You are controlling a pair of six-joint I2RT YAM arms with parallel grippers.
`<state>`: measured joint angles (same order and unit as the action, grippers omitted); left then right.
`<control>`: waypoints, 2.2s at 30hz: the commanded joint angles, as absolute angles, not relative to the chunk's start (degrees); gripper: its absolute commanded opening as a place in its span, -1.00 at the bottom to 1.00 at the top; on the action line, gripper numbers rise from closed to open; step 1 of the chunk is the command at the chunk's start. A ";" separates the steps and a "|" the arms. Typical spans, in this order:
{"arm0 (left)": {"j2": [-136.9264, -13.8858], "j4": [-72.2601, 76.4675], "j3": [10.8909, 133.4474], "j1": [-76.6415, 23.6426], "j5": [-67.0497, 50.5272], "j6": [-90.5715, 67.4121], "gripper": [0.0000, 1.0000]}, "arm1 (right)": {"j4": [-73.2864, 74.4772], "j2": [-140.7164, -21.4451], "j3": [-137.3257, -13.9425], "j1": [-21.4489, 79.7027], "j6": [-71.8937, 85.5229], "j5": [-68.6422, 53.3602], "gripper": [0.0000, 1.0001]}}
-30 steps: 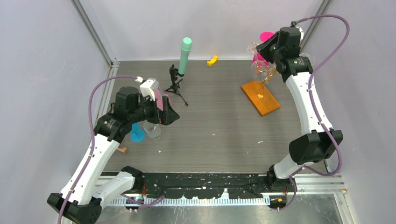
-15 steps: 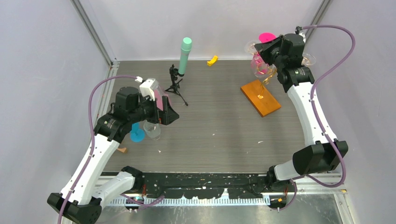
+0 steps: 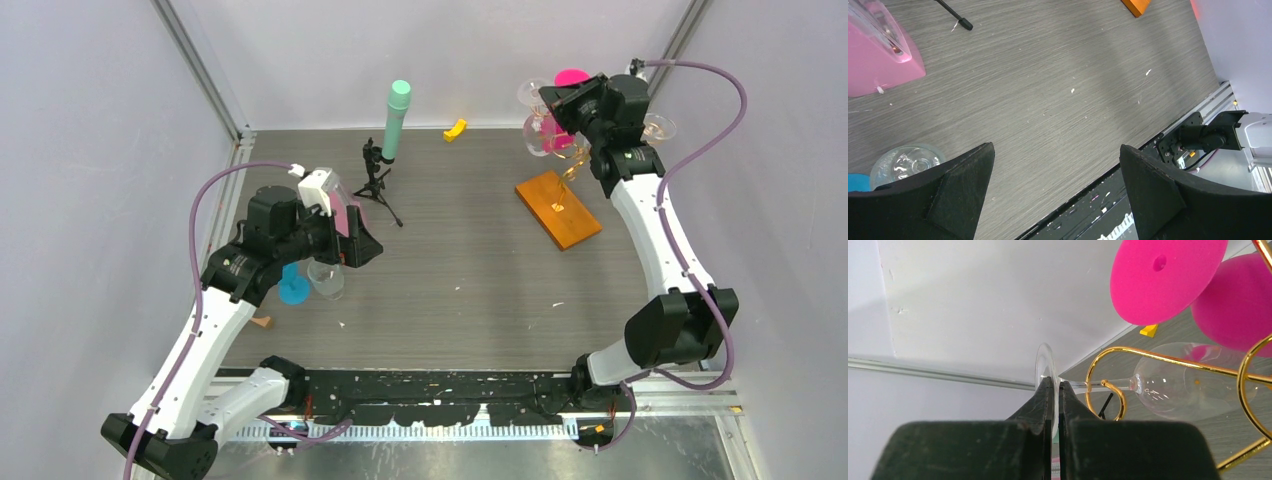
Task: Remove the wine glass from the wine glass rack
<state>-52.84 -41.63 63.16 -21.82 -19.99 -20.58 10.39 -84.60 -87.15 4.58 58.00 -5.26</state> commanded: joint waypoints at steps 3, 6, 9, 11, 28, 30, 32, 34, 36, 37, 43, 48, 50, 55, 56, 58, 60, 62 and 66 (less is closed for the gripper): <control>-51.86 -41.50 63.11 -21.53 -19.60 -20.48 0.97 | 1.13 -86.07 -88.59 3.07 58.01 -6.08 -0.99; -51.82 -41.52 63.21 -21.53 -19.57 -20.57 0.97 | 0.25 -86.28 -88.25 2.39 58.18 -5.44 -0.99; -51.68 -41.66 63.20 -21.53 -19.55 -20.65 0.97 | 0.26 -85.68 -88.05 1.97 58.35 -4.48 -0.99; -51.67 -41.72 63.28 -21.53 -19.56 -20.65 0.97 | 0.33 -84.90 -87.81 1.74 58.59 -3.80 -0.99; -50.05 -41.75 63.07 -21.53 -19.43 -21.33 0.99 | 10.24 -74.95 -85.18 1.30 63.37 -1.13 -0.99; -50.08 -41.66 63.02 -21.53 -19.45 -21.59 0.99 | 12.44 -74.36 -85.44 1.24 63.71 -2.12 -0.99; -50.02 -41.58 63.02 -21.53 -19.30 -21.78 0.99 | 13.89 -73.83 -85.35 1.23 63.92 -3.48 -0.99; -50.14 -41.49 62.94 -21.53 -19.19 -22.03 0.99 | 13.74 -73.36 -84.77 1.23 64.55 -5.70 -0.99; -50.30 -41.31 62.93 -21.53 -19.08 -22.21 0.99 | 12.98 -73.12 -84.33 1.23 65.20 -8.39 -0.99; -50.29 -41.27 62.95 -21.53 -19.12 -22.28 0.99 | 12.98 -73.15 -84.35 1.23 65.34 -10.21 -0.99; -49.93 -40.23 62.91 -21.53 -19.16 -22.50 0.99 | 9.86 -72.73 -83.04 1.34 68.47 -18.64 -0.99; -49.32 -35.49 62.60 -21.53 -23.99 -21.54 0.97 | 3.98 -71.10 -79.80 3.97 72.09 -26.32 -0.99; -49.06 -31.59 62.24 -21.58 -27.15 -21.73 0.96 | 3.73 -69.80 -78.66 6.14 73.05 -27.91 -0.99; -49.07 -16.43 60.78 -21.62 -34.04 -24.46 0.99 | 0.79 -65.76 -74.05 12.01 77.70 -29.17 -0.99; -49.38 -13.23 60.57 -21.62 -35.04 -24.96 0.99 | 0.40 -64.87 -73.54 13.75 78.60 -29.35 -0.99; -50.20 -6.81 60.28 -21.62 -36.87 -25.13 0.99 | -2.15 -63.62 -71.76 16.48 79.81 -29.74 -0.99; -51.26 -2.47 60.78 -21.62 -38.65 -25.14 0.99 | -4.16 -62.51 -69.79 19.06 82.72 -30.10 -0.99; -52.66 0.36 61.46 -21.71 -40.37 -25.18 0.98 | -5.24 -61.55 -68.07 21.70 84.36 -30.28 -0.99; -55.42 3.00 63.03 -22.41 -44.61 -24.70 0.87 | -6.15 -61.03 -65.66 26.48 86.59 -31.85 -0.99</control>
<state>-53.45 -6.31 60.69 -21.89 -38.11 -24.93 0.91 -62.54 -66.96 22.90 81.67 -28.84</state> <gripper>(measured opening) 0.968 0.051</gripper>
